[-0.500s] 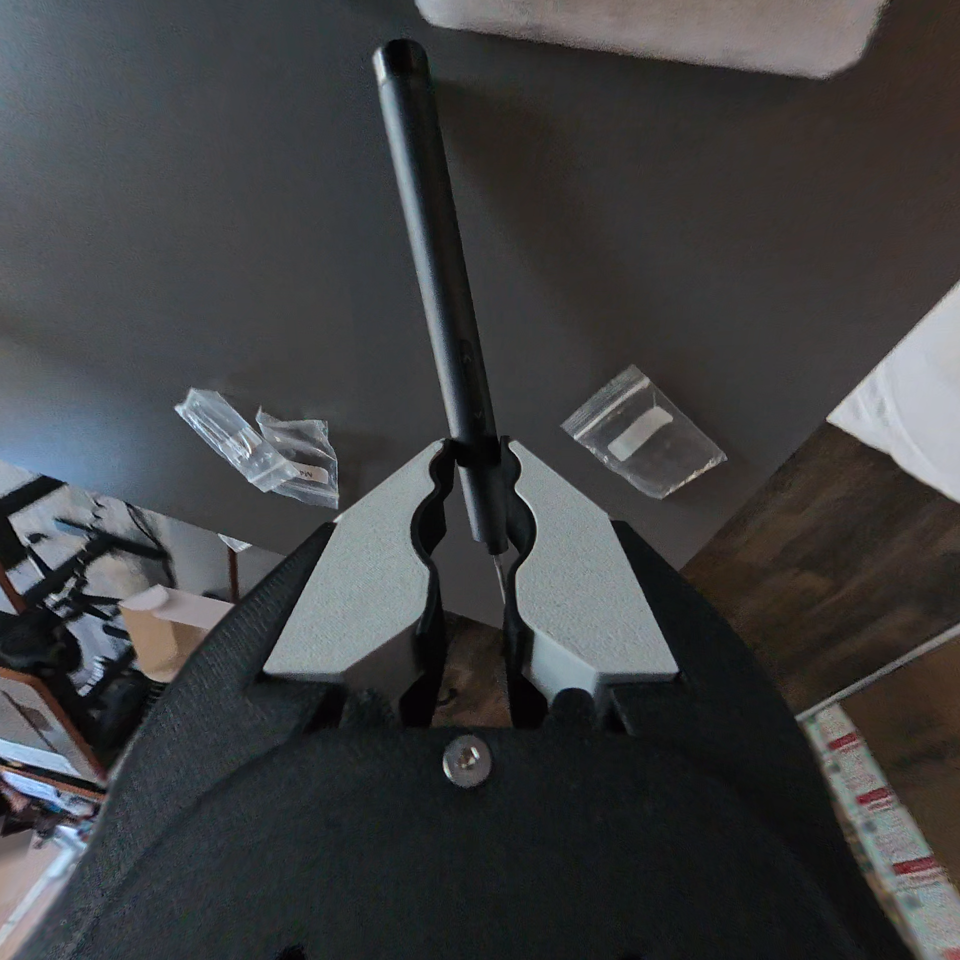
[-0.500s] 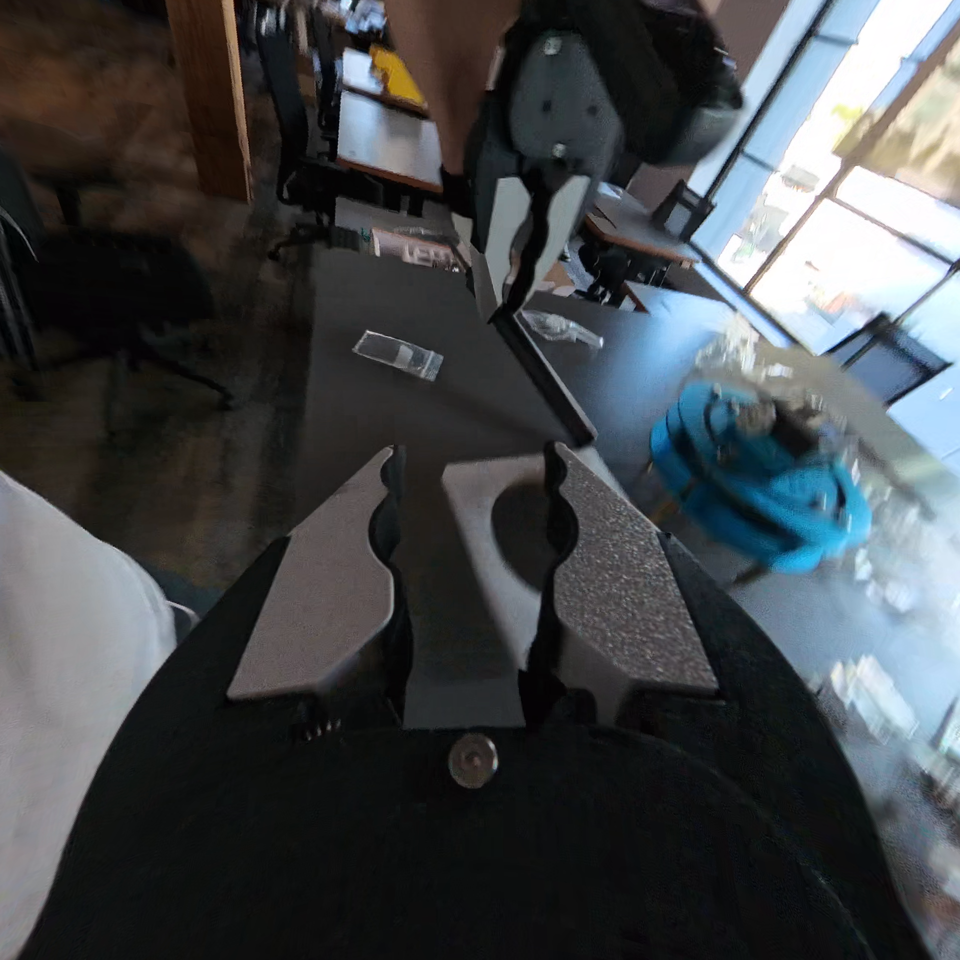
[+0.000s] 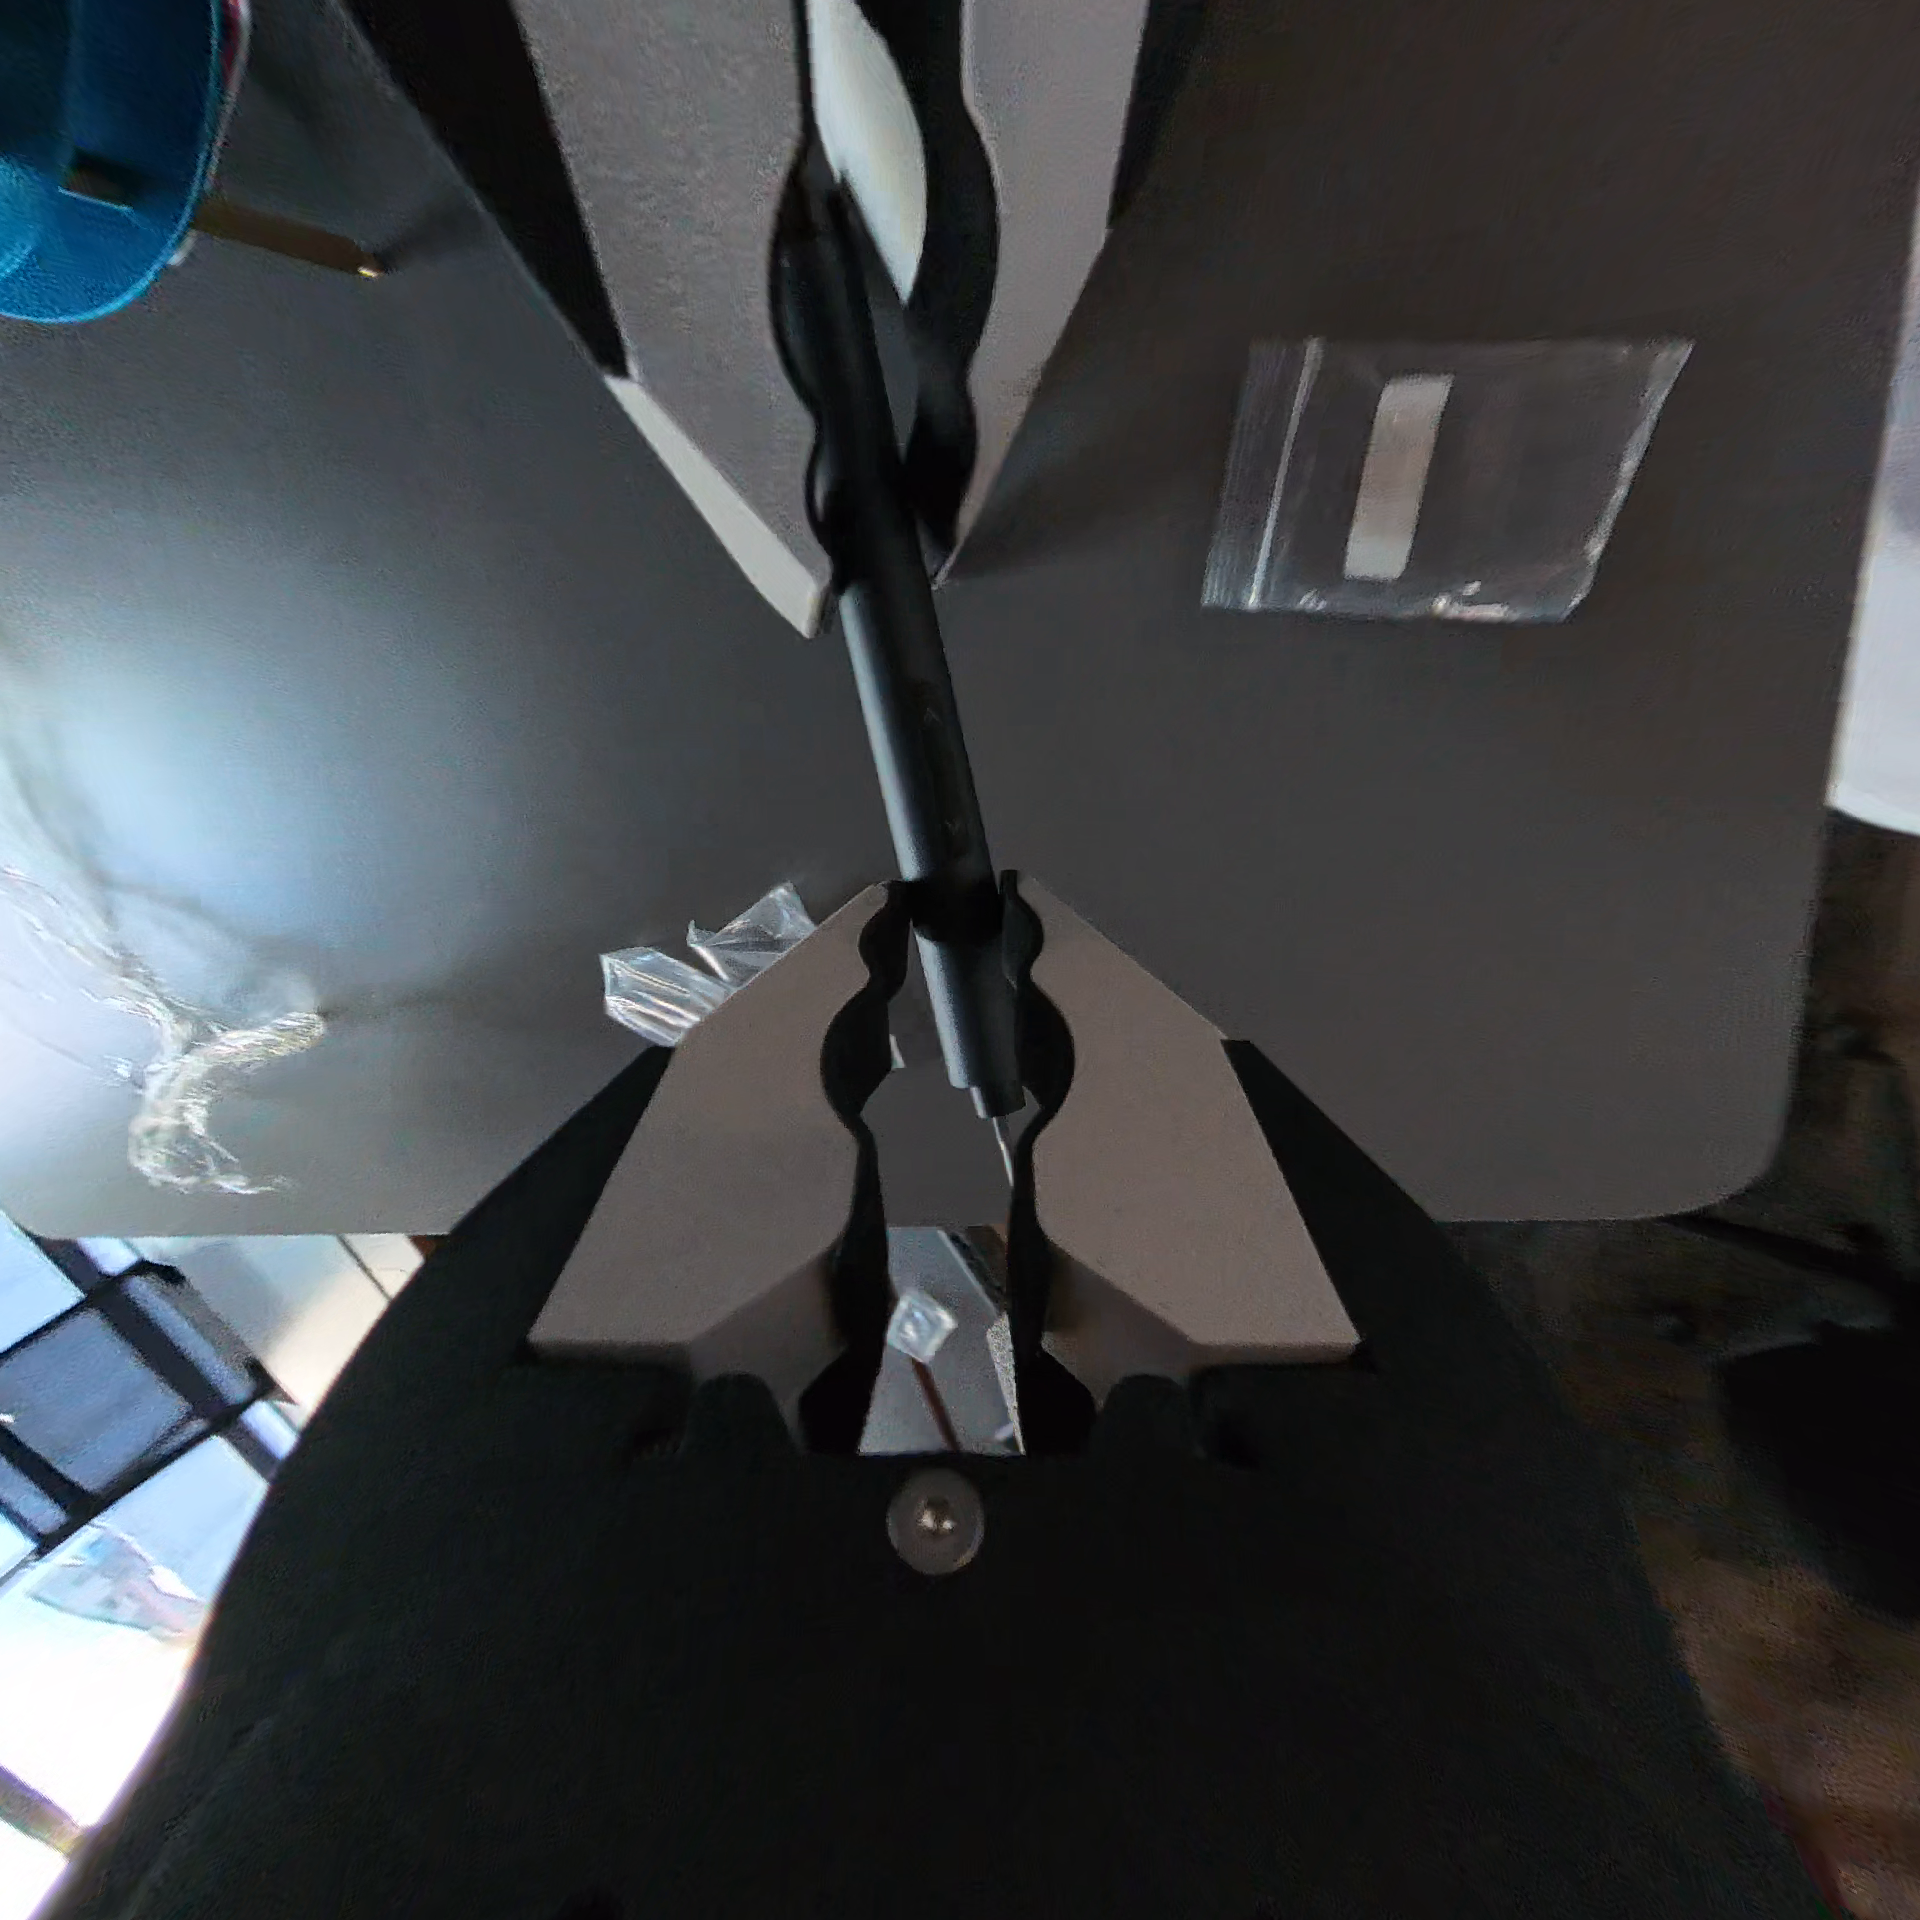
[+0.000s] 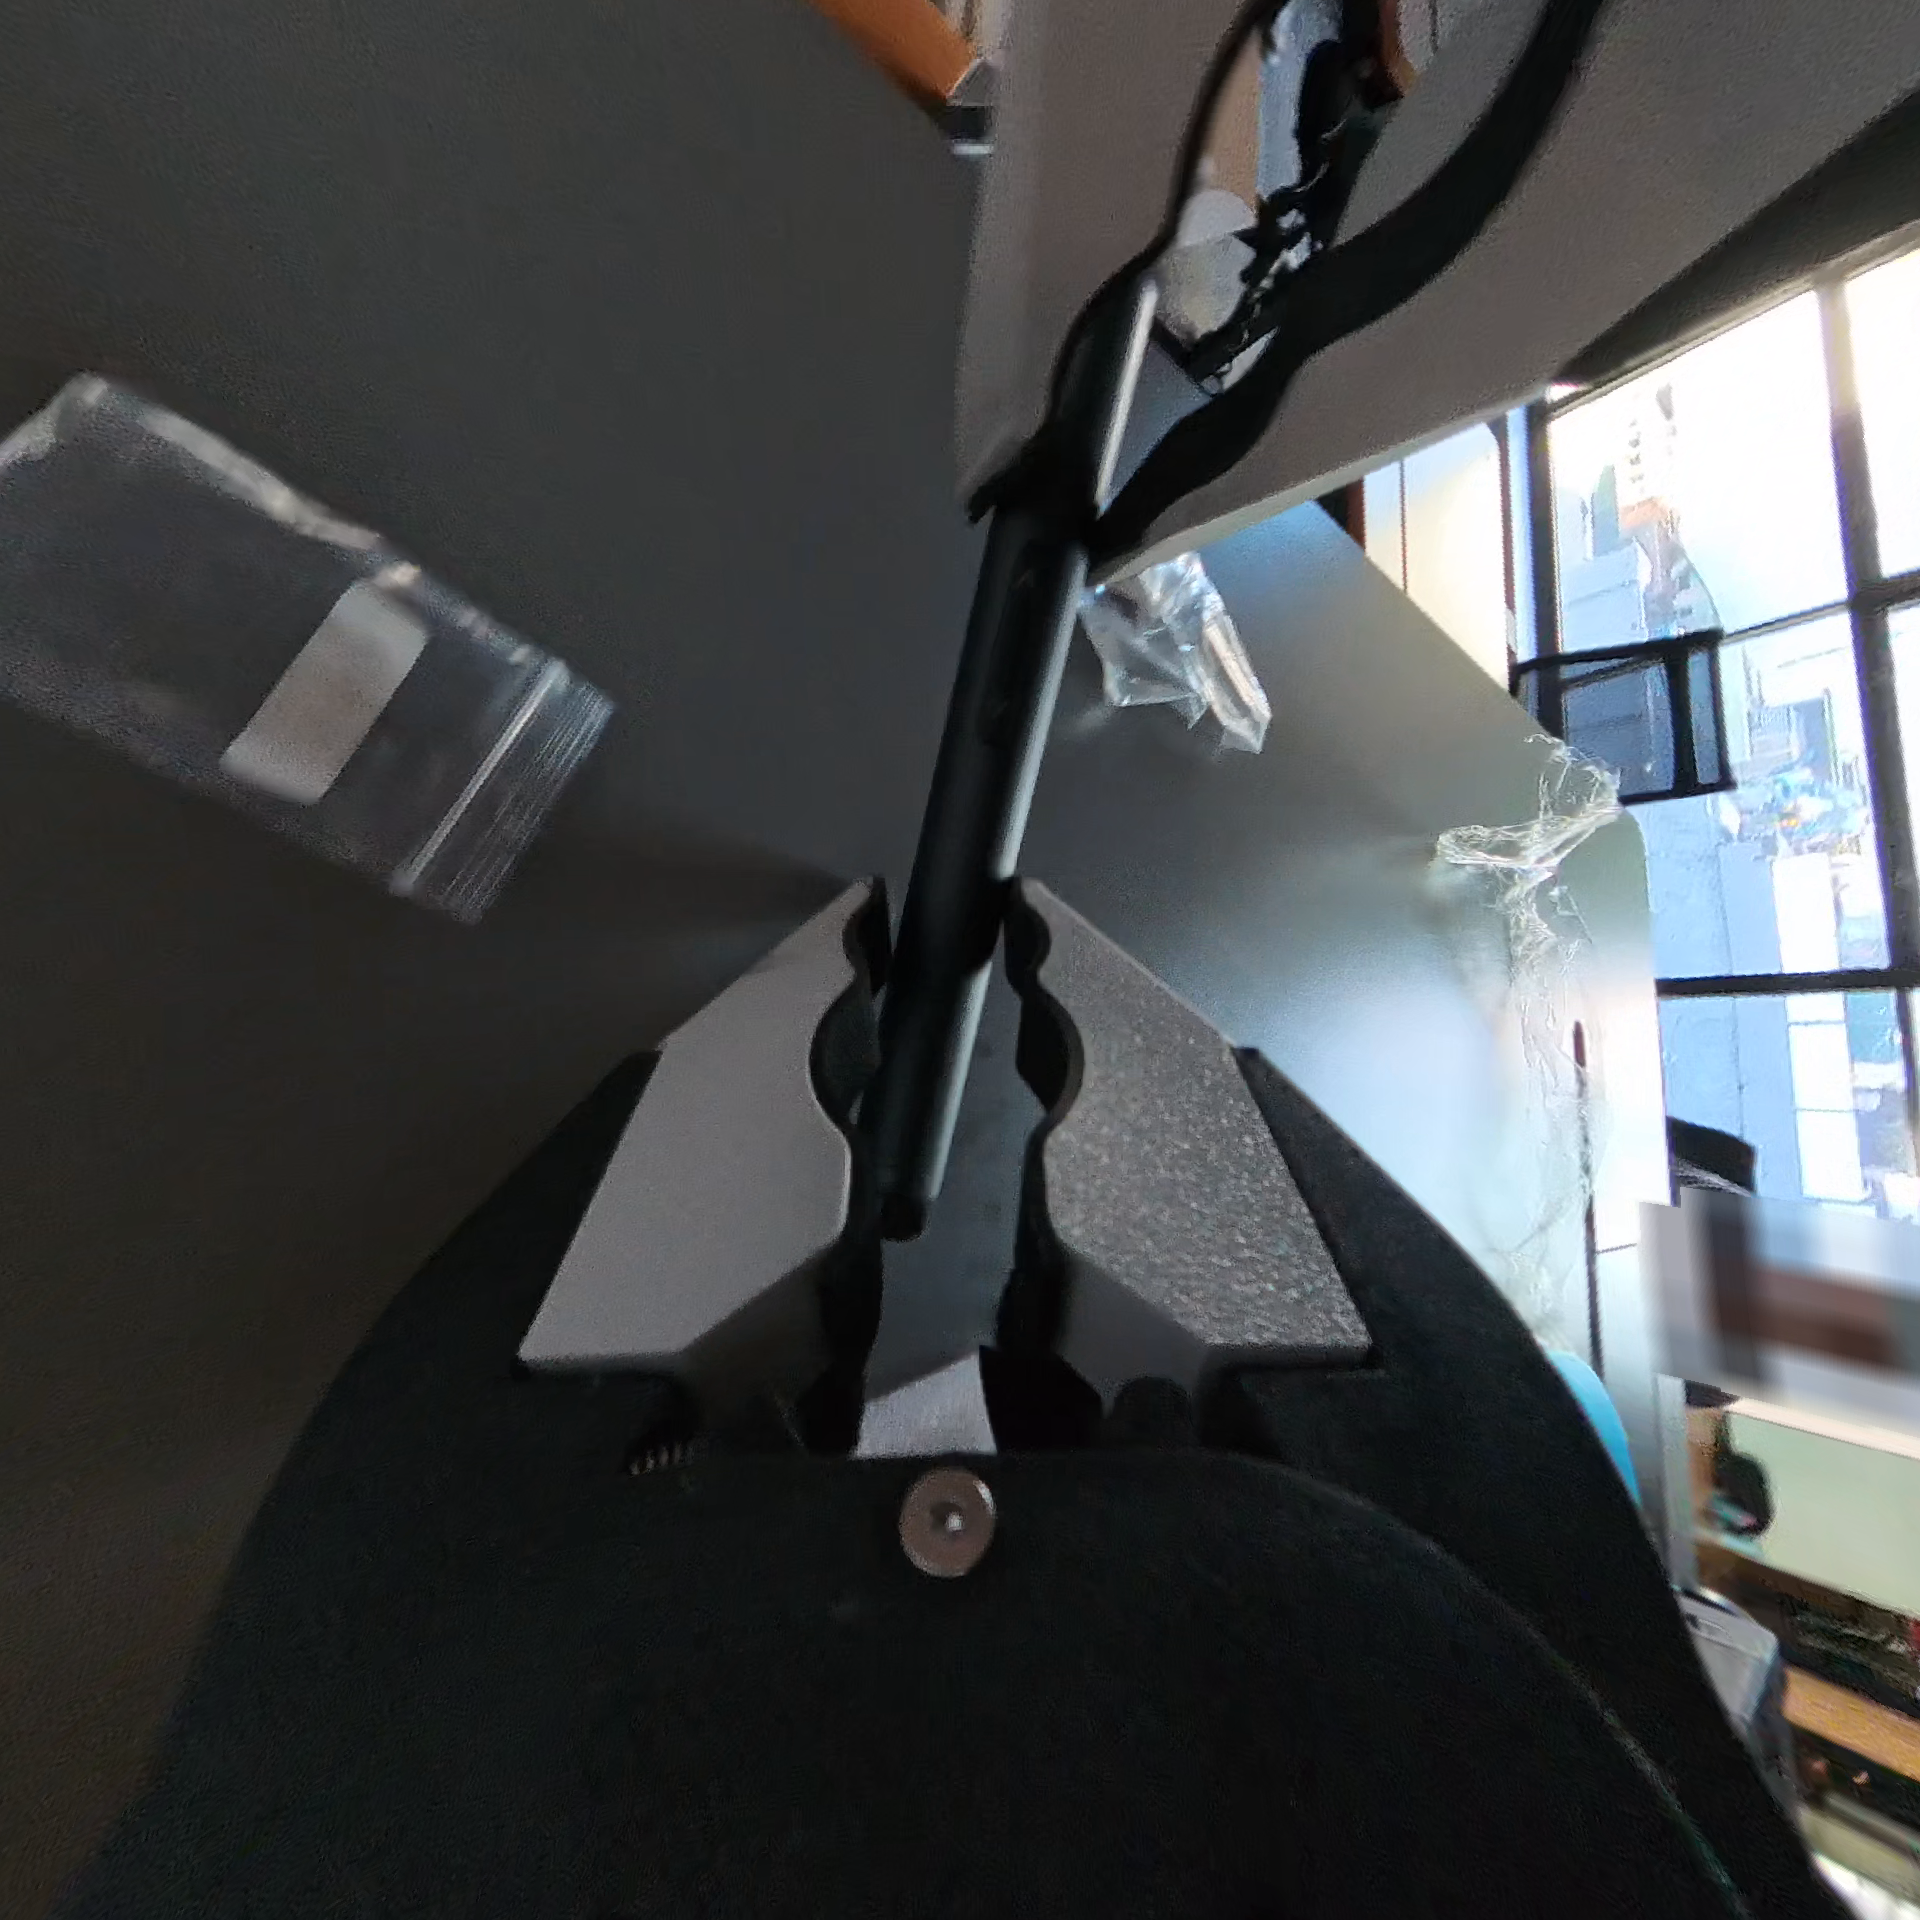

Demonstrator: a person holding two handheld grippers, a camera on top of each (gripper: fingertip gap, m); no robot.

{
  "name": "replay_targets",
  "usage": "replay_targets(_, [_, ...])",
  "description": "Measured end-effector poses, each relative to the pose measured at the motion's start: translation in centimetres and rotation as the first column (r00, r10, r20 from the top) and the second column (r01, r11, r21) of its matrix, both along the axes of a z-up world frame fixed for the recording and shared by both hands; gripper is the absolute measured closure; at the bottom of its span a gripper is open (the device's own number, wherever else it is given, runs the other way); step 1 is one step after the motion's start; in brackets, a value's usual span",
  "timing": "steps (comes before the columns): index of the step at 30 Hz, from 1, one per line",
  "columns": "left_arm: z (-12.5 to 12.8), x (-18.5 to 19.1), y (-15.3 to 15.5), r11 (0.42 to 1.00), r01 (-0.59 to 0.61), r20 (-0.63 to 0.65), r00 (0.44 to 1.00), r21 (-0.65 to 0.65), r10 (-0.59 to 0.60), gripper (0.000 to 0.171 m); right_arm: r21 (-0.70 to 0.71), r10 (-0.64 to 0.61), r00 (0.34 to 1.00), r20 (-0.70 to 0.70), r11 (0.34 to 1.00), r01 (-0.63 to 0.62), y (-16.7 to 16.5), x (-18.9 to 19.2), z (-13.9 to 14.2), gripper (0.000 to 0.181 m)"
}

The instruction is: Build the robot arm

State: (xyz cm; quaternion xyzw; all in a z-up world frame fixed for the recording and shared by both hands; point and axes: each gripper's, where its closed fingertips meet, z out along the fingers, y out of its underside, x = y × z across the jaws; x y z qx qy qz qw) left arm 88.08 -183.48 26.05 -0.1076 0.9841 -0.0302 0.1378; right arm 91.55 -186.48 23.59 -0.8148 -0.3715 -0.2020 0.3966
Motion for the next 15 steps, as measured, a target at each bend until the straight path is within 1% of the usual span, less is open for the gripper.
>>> replay_targets(2, [-0.2,0.3,0.5,0.999,0.044,0.020,0.999,-0.024,-0.044,0.156,-0.023,-0.047,0.997,-0.062,0.999,0.045,0.3,0.1,-0.1,0.162])
replay_targets(4, [0.1,0.9,0.7,0.995,0.051,0.040,0.998,-0.087,-0.048,0.156,-0.022,-0.125,0.985,-0.121,0.992,0.124,0.5,0.6,0.4,0.164])
replay_targets(5, [0.9,1.5,0.7,0.989,0.056,0.081,0.996,-0.138,-0.045,0.157,-0.004,-0.172,0.975,-0.139,0.985,0.173,0.5,1.0,0.9,0.164])
replay_targets(6, [2.0,2.4,0.5,0.976,0.049,0.141,0.990,-0.211,-0.019,0.154,0.019,-0.220,0.964,-0.150,0.974,0.225,0.3,1.5,1.5,0.164])
replay_targets(7, [3.5,3.2,0.4,0.952,0.035,0.194,0.981,-0.305,0.026,0.146,0.040,-0.264,0.949,-0.169,0.961,0.275,0.0,2.0,2.2,0.165])
replay_targets(8, [5.2,3.8,0.3,0.911,0.015,0.235,0.968,-0.412,0.090,0.141,0.057,-0.312,0.929,-0.199,0.943,0.329,-0.3,2.5,2.9,0.165])
replay_targets(9, [7.2,4.4,0.3,0.849,-0.005,0.267,0.948,-0.529,0.172,0.136,0.068,-0.367,0.902,-0.228,0.918,0.391,-0.6,3.0,3.5,0.165])
replay_targets(11, [10.6,4.7,0.9,0.683,-0.028,0.274,0.904,-0.730,0.329,0.117,0.091,-0.483,0.836,-0.260,0.850,0.519,-1.4,4.2,4.5,0.165])
replay_targets(13, [12.4,4.3,1.5,0.513,-0.030,0.242,0.857,-0.858,0.455,0.121,0.122,-0.571,0.784,-0.243,0.784,0.609,-2.2,5.2,5.2,0.165])
replay_targets(15, [12.5,3.6,1.4,0.340,-0.054,0.154,0.819,-0.939,0.552,0.127,0.163,-0.613,0.757,-0.226,0.742,0.650,-2.9,5.7,5.9,0.165])
